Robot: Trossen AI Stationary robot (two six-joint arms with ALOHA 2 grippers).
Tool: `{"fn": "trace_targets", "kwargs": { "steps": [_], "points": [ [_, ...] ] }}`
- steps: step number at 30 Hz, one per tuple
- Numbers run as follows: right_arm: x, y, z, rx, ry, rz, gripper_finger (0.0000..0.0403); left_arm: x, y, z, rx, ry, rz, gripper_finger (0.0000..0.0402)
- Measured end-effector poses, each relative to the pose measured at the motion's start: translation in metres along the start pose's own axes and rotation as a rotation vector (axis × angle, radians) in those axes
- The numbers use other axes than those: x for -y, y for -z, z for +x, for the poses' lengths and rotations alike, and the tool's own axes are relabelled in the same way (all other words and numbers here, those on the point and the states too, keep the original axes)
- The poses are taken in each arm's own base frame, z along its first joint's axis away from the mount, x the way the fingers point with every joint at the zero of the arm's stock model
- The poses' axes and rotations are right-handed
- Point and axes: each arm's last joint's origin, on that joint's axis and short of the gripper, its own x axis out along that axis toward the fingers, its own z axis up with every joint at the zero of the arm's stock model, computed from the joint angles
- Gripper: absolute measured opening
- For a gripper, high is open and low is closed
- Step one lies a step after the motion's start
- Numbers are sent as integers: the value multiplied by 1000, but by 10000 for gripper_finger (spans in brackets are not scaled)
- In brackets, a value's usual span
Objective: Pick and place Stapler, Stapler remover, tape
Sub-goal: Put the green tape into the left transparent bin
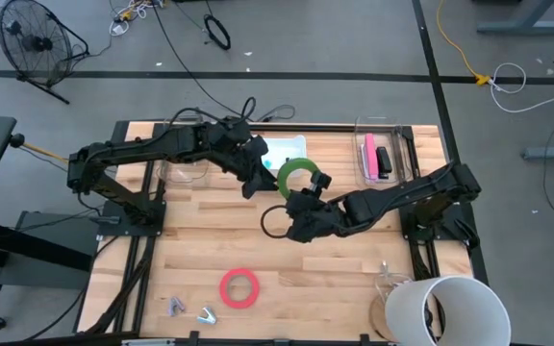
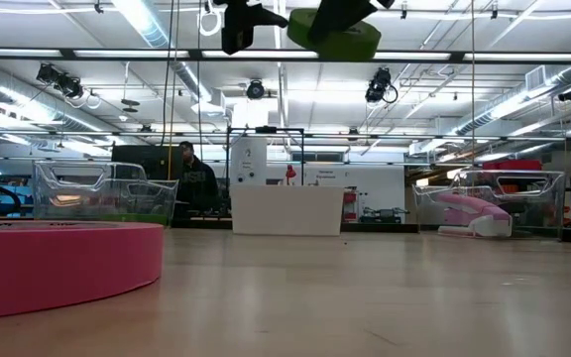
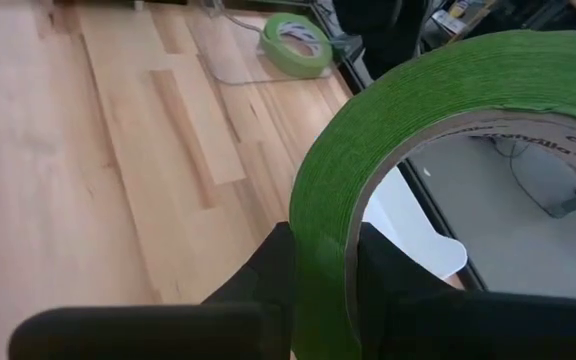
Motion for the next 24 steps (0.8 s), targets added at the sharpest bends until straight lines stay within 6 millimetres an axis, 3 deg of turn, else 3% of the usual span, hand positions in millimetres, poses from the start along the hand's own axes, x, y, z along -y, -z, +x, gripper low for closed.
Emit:
{"fn": "trace_targets", "kwargs": {
  "steps": [24],
  "points": [
    [-1,-3,-16,41,-66,36,51,0,-1,0,14,-17,13,179]
  ]
}}
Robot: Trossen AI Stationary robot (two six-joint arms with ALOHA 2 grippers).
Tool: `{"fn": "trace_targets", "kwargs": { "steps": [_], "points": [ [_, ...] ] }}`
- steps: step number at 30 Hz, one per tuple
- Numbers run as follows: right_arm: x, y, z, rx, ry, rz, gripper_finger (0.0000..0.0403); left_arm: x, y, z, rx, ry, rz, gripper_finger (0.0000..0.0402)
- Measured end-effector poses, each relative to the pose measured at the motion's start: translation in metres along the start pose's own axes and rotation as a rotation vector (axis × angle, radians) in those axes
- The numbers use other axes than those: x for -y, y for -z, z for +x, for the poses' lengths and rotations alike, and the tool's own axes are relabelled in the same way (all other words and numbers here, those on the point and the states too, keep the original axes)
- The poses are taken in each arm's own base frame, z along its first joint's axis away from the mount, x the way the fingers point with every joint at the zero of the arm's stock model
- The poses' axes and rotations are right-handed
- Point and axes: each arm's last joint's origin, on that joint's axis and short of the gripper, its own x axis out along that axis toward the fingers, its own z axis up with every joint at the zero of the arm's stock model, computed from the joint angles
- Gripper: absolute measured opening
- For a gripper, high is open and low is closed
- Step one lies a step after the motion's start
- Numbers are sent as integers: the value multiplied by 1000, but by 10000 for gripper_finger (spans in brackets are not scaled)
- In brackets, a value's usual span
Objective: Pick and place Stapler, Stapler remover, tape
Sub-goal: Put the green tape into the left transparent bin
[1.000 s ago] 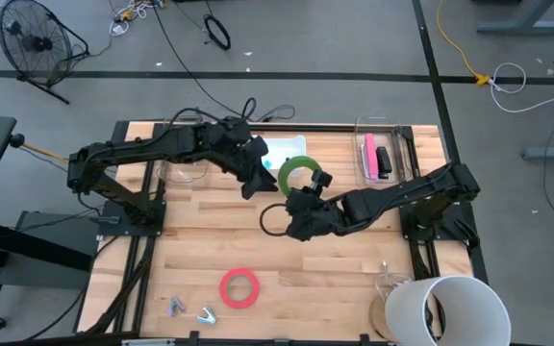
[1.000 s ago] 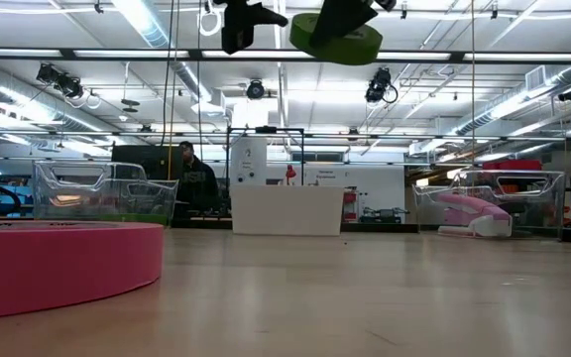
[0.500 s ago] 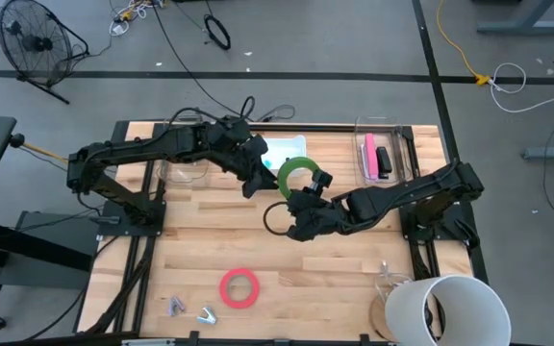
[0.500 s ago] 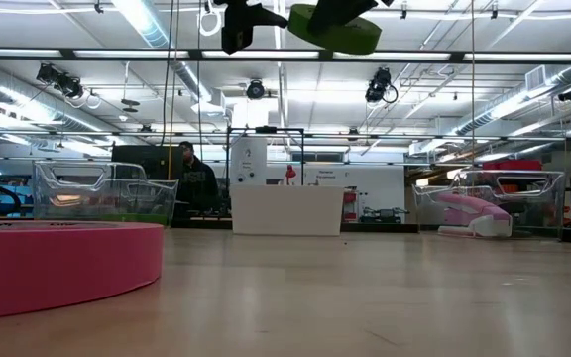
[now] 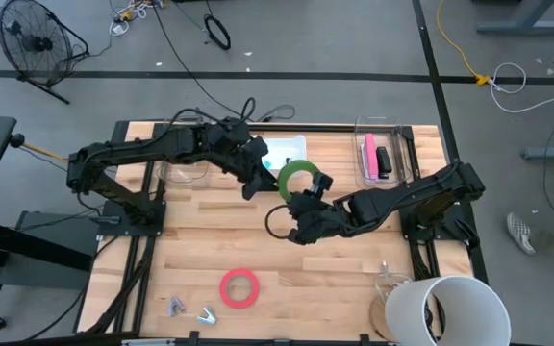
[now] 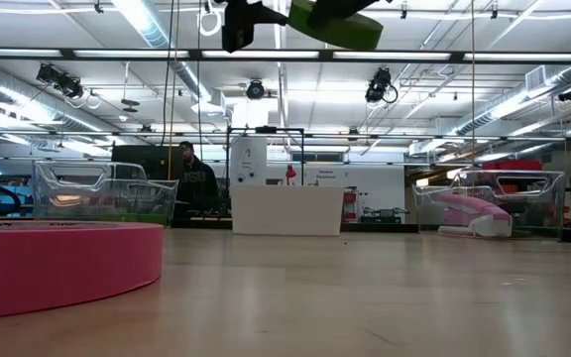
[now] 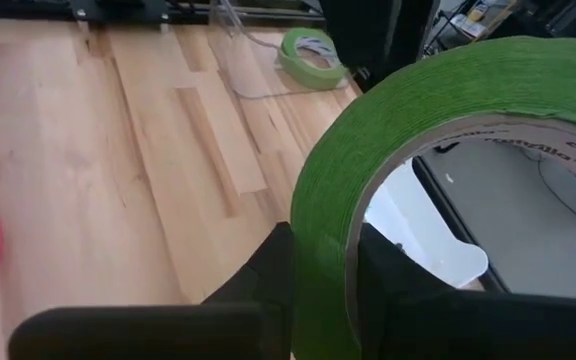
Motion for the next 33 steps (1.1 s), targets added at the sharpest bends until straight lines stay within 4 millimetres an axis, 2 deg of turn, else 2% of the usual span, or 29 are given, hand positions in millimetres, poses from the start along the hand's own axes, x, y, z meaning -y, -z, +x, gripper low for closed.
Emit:
{"fn": "trace_targets", "kwargs": {
  "steps": [8,19,24,26,33],
  "points": [
    [1,-5,-6,33,-32,7,51,0,-1,0,11,-2,6,179],
    [-2,-9,-1,67,-61,23,51,7,-4,2,58,20,28,176],
    [-3,-11,-1,81,-56,2,51,11,-3,3,71,-2,23,130],
    [-1,-10,0,74,-50,3,51,11,-3,2,70,-5,19,124],
    [-1,-9,1,58,-43,10,119,6,-1,2,57,-47,16,121]
  ]
}}
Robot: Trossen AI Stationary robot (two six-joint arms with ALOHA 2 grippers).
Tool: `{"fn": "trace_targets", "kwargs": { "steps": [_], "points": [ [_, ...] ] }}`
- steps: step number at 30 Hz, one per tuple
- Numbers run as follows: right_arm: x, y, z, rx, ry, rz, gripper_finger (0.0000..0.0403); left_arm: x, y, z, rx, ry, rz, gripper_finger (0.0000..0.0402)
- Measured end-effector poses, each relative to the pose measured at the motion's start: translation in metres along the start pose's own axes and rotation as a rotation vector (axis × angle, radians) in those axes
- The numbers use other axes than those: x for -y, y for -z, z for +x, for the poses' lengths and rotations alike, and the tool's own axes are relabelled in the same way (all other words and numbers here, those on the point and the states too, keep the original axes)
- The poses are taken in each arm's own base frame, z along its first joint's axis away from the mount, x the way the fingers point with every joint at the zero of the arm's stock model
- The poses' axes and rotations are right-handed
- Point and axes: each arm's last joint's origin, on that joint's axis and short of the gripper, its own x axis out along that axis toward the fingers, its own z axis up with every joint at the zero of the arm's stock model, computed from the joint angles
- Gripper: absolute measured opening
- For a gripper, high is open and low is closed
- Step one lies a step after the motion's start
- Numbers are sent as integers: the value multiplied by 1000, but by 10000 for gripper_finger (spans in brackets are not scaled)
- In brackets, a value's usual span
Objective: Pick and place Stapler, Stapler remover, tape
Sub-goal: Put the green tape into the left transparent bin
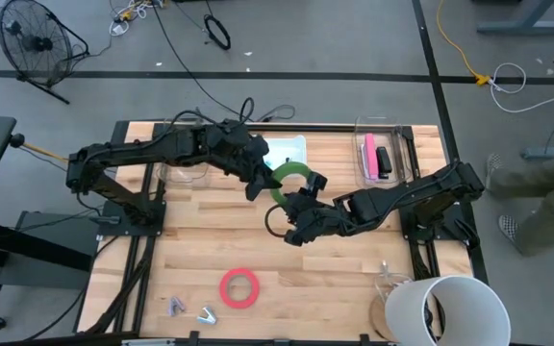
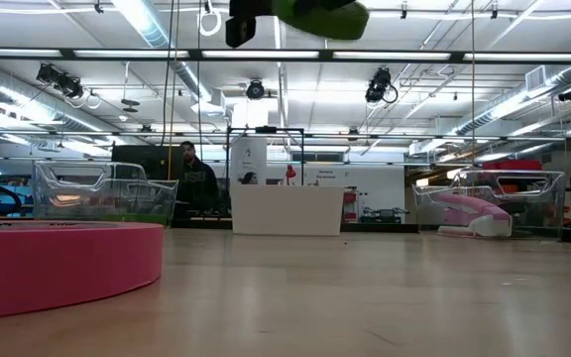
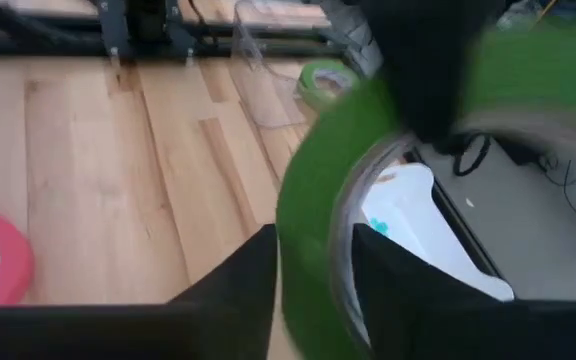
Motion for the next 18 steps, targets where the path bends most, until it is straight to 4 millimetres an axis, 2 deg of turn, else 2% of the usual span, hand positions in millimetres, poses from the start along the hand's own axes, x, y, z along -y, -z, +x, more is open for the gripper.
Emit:
{"fn": "trace_targets", "kwargs": {
  "steps": [4,9,12,18],
  "points": [
    [1,0,-3,-1,7,-5,151,-13,5,1,-49,-111,-18,116],
    [3,5,-11,-30,20,-30,156,-29,12,-8,-120,-265,-41,116],
    [2,9,-16,-61,20,-11,149,-36,13,-21,-132,-379,-57,116],
    [-6,24,-28,-153,0,22,126,-52,27,-61,-208,-760,-90,116]
  ]
}}
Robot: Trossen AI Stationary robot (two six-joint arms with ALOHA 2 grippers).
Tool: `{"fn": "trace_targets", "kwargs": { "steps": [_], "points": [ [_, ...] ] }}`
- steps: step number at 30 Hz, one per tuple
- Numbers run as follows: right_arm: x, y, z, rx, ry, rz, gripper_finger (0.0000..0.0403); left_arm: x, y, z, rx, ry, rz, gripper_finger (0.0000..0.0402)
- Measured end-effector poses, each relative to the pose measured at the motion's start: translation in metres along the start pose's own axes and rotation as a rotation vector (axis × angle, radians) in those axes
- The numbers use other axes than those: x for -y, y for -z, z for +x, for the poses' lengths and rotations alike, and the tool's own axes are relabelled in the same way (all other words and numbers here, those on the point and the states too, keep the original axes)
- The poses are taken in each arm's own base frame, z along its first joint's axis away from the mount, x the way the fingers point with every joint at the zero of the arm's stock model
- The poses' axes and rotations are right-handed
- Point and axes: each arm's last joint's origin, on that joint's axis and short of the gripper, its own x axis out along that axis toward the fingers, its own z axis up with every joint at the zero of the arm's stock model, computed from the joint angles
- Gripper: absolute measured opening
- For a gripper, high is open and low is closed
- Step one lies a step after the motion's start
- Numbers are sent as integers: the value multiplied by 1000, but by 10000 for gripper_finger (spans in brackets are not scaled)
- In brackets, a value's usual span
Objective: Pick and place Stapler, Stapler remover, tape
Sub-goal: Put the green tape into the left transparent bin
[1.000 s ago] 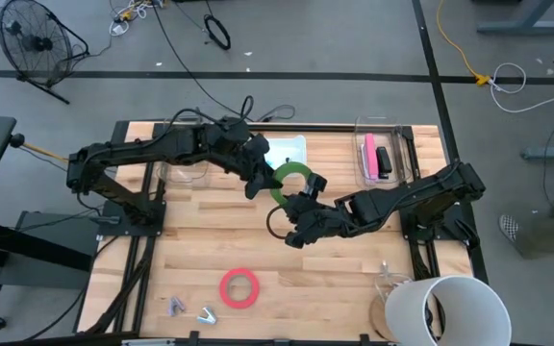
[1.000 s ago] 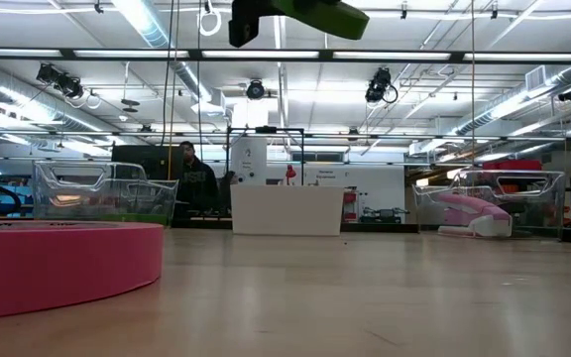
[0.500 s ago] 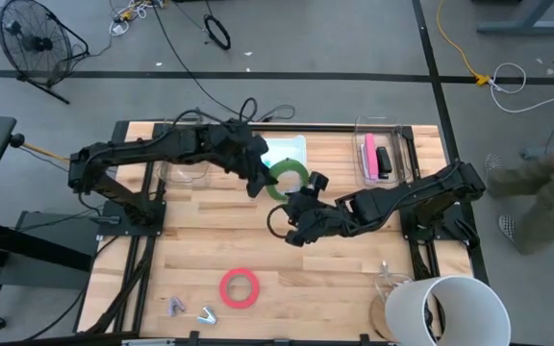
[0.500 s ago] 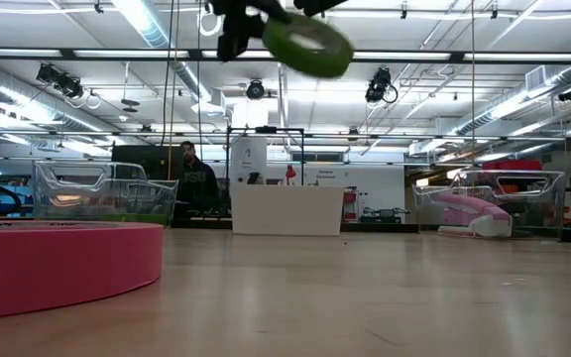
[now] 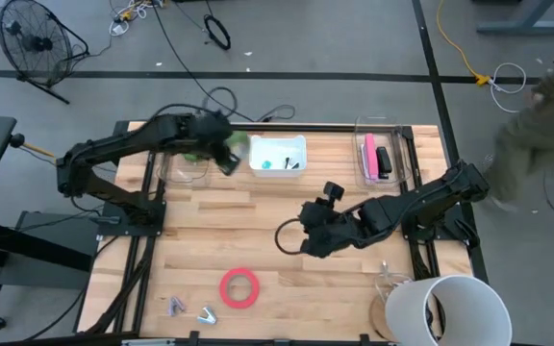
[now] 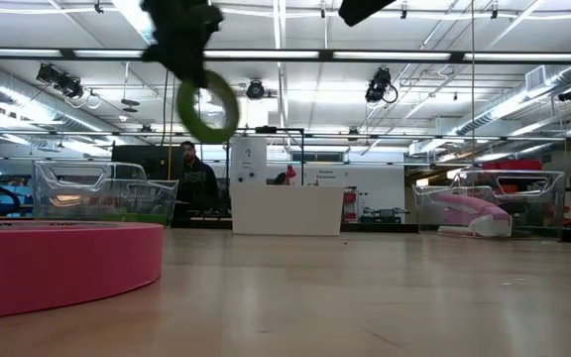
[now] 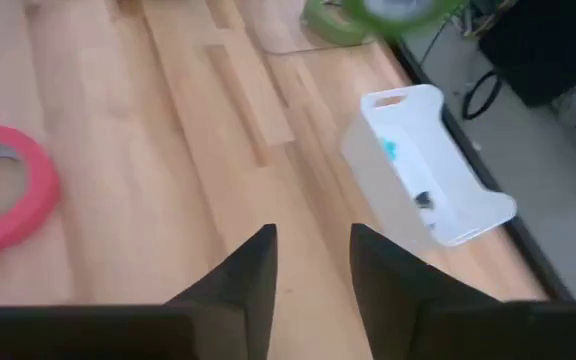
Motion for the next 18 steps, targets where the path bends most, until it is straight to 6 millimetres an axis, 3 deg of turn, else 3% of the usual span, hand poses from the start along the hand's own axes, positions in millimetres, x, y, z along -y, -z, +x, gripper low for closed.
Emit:
{"fn": "trace_targets", "kwargs": {
  "steps": [4,9,18],
  "points": [
    [-10,9,-5,-10,-22,11,110,-24,13,-16,-12,-260,-40,115],
    [-22,18,-1,16,-54,10,92,-35,22,-22,-43,-449,-3,115],
    [-36,35,8,34,-82,6,70,-42,44,10,-140,-660,114,115]
  ]
}}
